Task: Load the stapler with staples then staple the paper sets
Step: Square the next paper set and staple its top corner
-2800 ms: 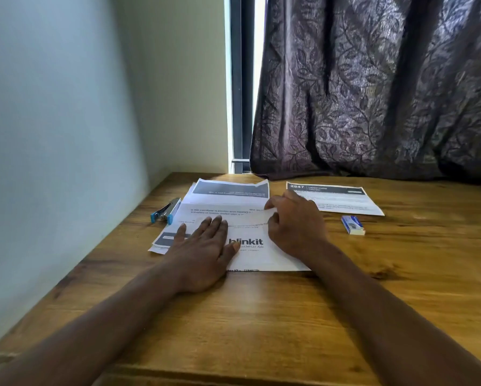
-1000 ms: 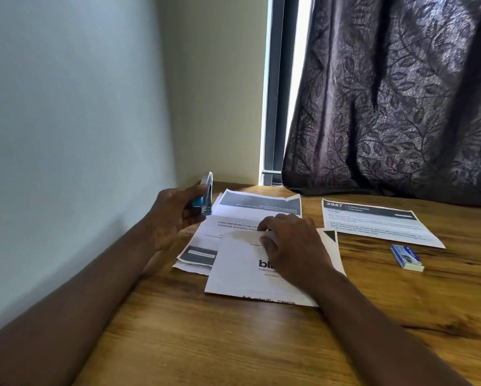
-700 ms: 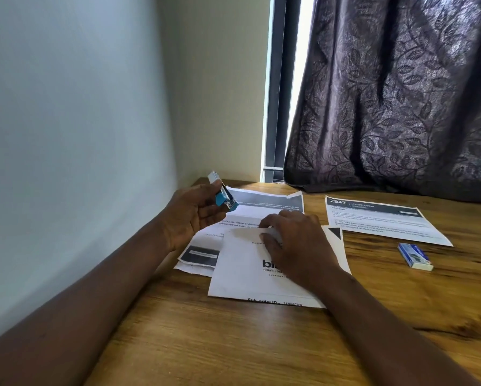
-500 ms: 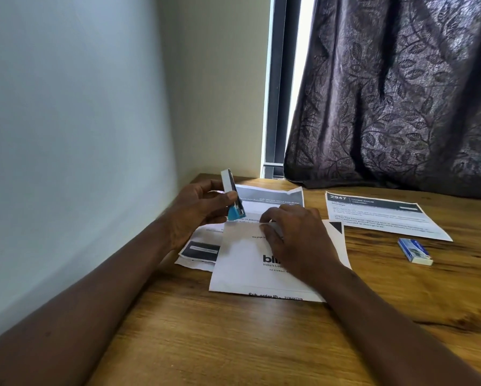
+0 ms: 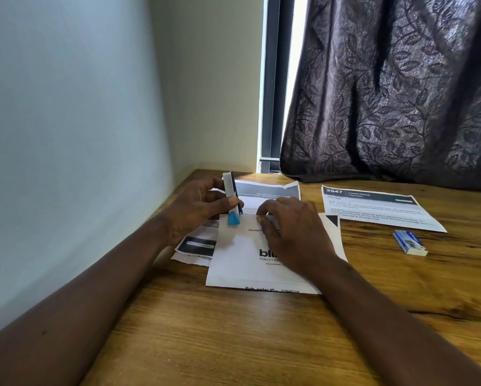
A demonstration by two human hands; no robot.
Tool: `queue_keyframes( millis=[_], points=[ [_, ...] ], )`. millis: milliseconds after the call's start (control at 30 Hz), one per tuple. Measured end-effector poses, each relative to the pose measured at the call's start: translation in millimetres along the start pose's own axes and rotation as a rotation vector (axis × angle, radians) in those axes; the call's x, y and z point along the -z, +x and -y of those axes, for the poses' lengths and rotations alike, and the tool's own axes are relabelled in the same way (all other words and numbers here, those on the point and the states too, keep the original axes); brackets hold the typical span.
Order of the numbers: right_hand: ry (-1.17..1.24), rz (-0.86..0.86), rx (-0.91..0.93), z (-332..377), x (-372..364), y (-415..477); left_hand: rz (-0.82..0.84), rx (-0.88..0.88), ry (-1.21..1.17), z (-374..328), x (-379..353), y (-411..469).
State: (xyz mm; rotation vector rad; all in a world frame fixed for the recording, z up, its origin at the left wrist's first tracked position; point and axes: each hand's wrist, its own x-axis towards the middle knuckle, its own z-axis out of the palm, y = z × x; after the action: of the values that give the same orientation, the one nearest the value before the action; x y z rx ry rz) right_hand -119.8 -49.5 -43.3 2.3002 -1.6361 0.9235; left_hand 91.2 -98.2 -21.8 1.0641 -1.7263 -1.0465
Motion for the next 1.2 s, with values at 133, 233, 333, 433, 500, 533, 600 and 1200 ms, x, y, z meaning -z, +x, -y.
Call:
queue_keyframes(
  millis=[133,233,333,433,500,533,600,1200],
  points=[
    [0.0,0.008,0.009,0.8,0.4,-0.7,-0.017,-0.001,0.014,-3.4,-1.4,-0.9],
    [0.001,-0.008,0.02,0.3,0.4,0.3,-0.016,0.015,0.014,-4.1,-0.4,-0.2],
    [-0.003,-0.007,0.018,-0.2,0.0,1.1,0.006,0.024,0.013,-2.8,0.4,1.5],
    [-0.009,-0.002,0.019,-0.2,0.1,1.0,0.007,0.035,0.017,-0.7,-0.2,2.9],
    [-0.01,0.003,0.017,0.0,-0.1,1.1,-0.002,0.035,0.016,0.9,-0.4,3.9],
    [-0.012,0.005,0.017,0.0,-0.4,1.0,-0.003,0.033,0.013,1.2,-0.9,4.4],
    [-0.018,0.007,0.024,-0.5,-0.5,1.1,-0.002,0.03,-0.01,1.5,-1.4,5.0],
    [-0.017,0.004,0.024,0.2,-2.2,1.3,0.046,0.037,-0.094,0.3,2.6,4.7]
  ],
)
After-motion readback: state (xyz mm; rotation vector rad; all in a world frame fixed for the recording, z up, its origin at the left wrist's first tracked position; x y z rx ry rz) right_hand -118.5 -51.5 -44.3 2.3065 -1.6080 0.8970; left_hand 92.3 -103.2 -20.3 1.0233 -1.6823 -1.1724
